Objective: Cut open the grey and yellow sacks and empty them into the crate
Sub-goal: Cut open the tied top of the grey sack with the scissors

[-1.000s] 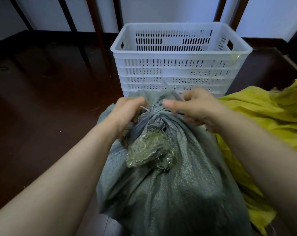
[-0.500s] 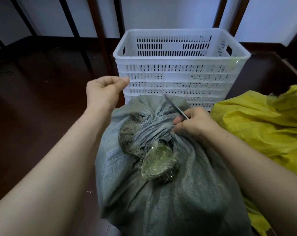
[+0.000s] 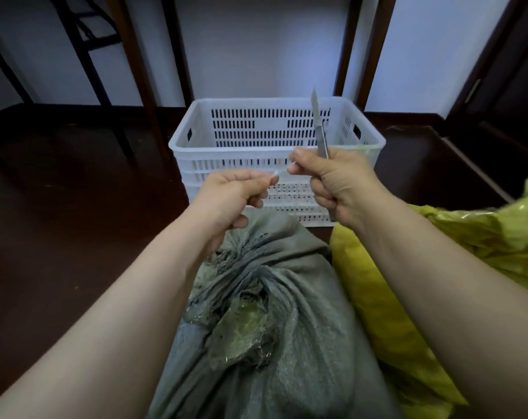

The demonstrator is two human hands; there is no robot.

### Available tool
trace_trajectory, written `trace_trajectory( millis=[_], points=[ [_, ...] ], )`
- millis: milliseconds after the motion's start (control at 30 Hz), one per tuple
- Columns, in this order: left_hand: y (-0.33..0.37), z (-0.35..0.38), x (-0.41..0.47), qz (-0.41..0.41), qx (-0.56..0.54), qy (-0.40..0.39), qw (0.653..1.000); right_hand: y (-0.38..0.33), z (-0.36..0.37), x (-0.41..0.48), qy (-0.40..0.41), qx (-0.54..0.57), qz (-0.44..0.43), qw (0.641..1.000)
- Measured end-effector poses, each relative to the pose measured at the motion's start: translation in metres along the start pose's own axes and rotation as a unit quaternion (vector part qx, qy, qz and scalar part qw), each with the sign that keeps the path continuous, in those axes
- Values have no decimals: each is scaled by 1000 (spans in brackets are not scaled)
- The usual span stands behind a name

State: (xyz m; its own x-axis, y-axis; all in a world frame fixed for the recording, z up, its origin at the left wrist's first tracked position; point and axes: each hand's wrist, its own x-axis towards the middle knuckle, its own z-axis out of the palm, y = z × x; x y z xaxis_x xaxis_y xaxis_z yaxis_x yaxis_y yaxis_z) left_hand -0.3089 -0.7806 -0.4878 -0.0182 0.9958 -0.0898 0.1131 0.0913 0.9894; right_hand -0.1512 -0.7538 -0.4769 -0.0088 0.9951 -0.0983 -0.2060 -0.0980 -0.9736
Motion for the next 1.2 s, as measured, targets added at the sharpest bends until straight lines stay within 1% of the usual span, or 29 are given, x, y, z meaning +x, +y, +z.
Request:
trace_trajectory(
  millis=[67,167,300,400,467,533,633,733,833,933,1000,1100,1133,1200],
  points=[
    [12,13,8,2,12,-9,1000,-16,-14,6,59,-5,-26,998],
    [31,41,18,28,36,-27,999,-40,-42,12,139,-11,-64,988],
    [63,97,32,58,70,-51,994,-64,-95,10,247,-7,-98,964],
    [84,154,38,92,84,-80,989,-77,-153,-5,328,8,-117,938],
    [96,199,35,121,74,-103,984,-85,-195,-22,391,12,-121,912],
    [106,252,25,146,44,-143,978,-91,-238,-43,447,29,-121,886],
    [116,334,1,162,20,-209,964,-102,-305,-81,506,65,-111,853],
    [119,409,-32,162,55,-305,937,-104,-374,-136,579,77,-105,805],
    [109,471,-78,138,130,-432,881,-88,-433,-205,653,36,-86,752],
    [93,523,-125,119,177,-514,831,-67,-484,-265,717,-18,-52,695],
    [83,549,-152,110,191,-552,805,-54,-512,-298,759,-22,-25,651],
    [70,578,-179,96,207,-576,785,-35,-548,-338,819,-17,18,574],
    [66,584,-185,93,218,-578,781,-29,-558,-348,832,-14,28,554],
    [61,591,-190,89,237,-583,772,-20,-573,-361,841,-20,55,539]
  ],
)
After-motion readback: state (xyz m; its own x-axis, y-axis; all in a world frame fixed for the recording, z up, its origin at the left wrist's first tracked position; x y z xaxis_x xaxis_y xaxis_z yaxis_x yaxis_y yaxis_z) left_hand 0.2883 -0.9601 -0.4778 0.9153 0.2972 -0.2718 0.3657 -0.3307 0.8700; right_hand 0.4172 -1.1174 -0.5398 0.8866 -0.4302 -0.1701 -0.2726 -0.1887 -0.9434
